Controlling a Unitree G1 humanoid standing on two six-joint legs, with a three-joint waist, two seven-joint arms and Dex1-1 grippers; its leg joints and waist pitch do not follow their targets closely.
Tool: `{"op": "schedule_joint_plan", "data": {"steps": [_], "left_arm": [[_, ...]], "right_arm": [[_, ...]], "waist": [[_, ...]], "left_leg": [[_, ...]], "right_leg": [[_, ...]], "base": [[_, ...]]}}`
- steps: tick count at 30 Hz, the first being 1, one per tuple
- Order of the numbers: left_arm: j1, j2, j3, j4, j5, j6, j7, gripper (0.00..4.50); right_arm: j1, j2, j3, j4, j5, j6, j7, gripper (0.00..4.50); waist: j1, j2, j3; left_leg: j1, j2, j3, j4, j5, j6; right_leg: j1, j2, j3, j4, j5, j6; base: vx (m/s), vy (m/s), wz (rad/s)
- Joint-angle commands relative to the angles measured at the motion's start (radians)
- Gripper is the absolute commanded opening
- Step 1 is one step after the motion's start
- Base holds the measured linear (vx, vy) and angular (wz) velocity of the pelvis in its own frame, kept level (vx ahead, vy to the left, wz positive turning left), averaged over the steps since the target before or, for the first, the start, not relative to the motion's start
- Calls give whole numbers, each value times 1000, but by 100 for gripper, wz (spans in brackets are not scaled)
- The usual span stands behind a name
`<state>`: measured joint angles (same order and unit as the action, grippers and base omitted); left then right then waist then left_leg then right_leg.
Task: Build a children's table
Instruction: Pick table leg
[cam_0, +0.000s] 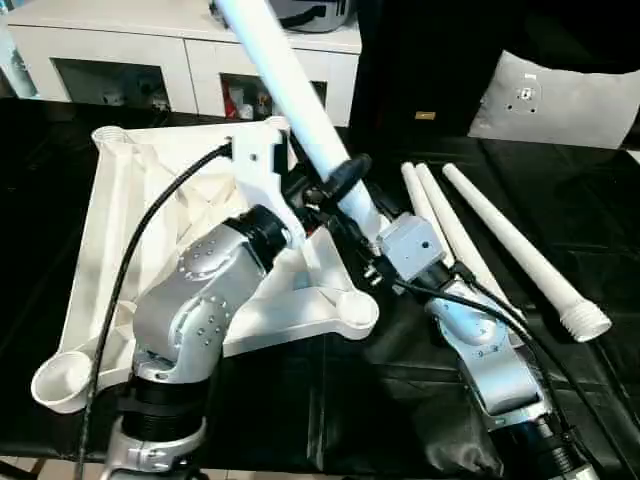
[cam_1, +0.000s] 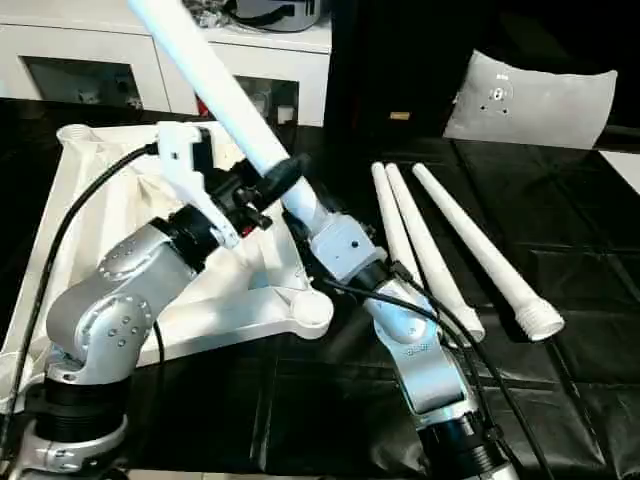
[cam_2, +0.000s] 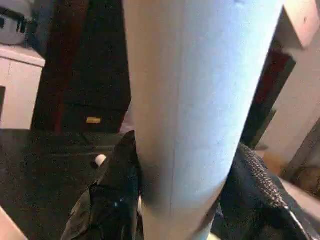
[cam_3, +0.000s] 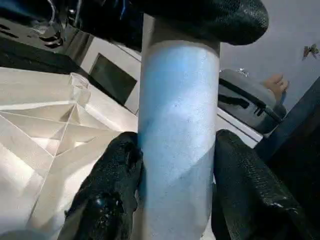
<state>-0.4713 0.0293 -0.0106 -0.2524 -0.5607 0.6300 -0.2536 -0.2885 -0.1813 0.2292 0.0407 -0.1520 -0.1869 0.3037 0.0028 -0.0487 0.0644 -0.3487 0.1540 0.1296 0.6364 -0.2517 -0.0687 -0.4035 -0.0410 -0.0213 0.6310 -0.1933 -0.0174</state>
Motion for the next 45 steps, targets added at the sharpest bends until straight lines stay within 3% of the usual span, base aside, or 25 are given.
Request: {"op": "schedule_joint_plan", "data": {"steps": [1,6,16,19,20,21,23,29,30,33,38,40,45], "left_arm": [[-9,-40,4,-6,-77,11,17,187],[-30,-105,100,23,-171,62,78,186],[-73,-108,137,51,-159,86,128,186],[-73,-111,132,49,-156,88,137,186],[-74,-102,119,49,-137,86,137,186],[-74,-102,119,49,-136,85,137,186],[-75,-87,104,51,-110,80,135,186],[-79,-69,103,55,-92,79,143,186],[-81,-63,101,59,-86,77,141,186],[-85,-54,102,68,-73,70,142,186],[-88,-31,99,81,-44,60,139,186],[-92,-3,93,90,-21,57,129,186],[-105,41,90,112,10,53,110,185]], "right_arm": [[-7,-2,17,-10,-8,-1,11,186],[-12,-1,17,-11,-4,10,13,185],[-14,9,10,-18,0,42,15,185],[-15,8,8,-16,2,46,15,185],[-18,7,6,-15,5,48,18,185],[-18,7,6,-15,5,48,18,185],[-25,6,6,-10,6,53,22,185],[-25,9,11,-10,6,75,30,185],[-20,12,10,-14,21,84,38,185],[-16,11,8,-20,24,92,40,255],[-10,5,4,-28,30,99,46,289],[2,8,0,-51,85,135,87,308],[21,-3,-2,-90,122,177,126,352]], "waist": [[-2,3,-64],[-2,2,-64],[-2,5,-65],[-1,1,-65],[-4,-13,-66],[-1,-5,-65],[-3,-1,-64],[-3,-2,-66],[-4,2,-66],[-4,1,-66],[-5,1,-65],[-4,3,-66],[-2,4,-66]], "left_leg": [[-16,46,1,-73,-42,34],[-17,42,3,-71,-37,39],[-16,46,0,-72,-31,46],[-17,45,2,-71,-20,51],[-17,45,4,-71,-27,54],[-16,46,3,-72,-30,53],[-15,46,3,-72,-35,52],[-15,46,3,-71,-23,49],[-15,46,3,-71,-16,51],[-14,47,3,-72,-28,51],[-13,47,4,-73,-35,45],[-15,47,3,-72,-27,47],[-12,50,2,-73,-17,53]], "right_leg": [[68,-69,46,-68,-99,-193],[68,-67,45,-70,-91,-194],[67,-68,45,-67,-80,-190],[69,-69,45,-67,-72,-193],[68,-68,45,-70,-87,-188],[68,-69,45,-68,-101,-184],[65,-68,45,-69,-112,-179],[66,-69,46,-67,-84,-183],[66,-68,45,-66,-65,-187],[65,-69,45,-67,-77,-191],[65,-68,46,-69,-100,-182],[67,-69,46,-67,-83,-185],[67,-71,46,-66,-67,-201]], "base": [[0,0,0],[0,0,0],[0,0,0],[0,0,0],[0,0,0],[0,0,0],[0,0,0],[0,0,0],[0,0,0],[0,0,0],[0,0,0],[0,0,0],[0,0,0]]}}
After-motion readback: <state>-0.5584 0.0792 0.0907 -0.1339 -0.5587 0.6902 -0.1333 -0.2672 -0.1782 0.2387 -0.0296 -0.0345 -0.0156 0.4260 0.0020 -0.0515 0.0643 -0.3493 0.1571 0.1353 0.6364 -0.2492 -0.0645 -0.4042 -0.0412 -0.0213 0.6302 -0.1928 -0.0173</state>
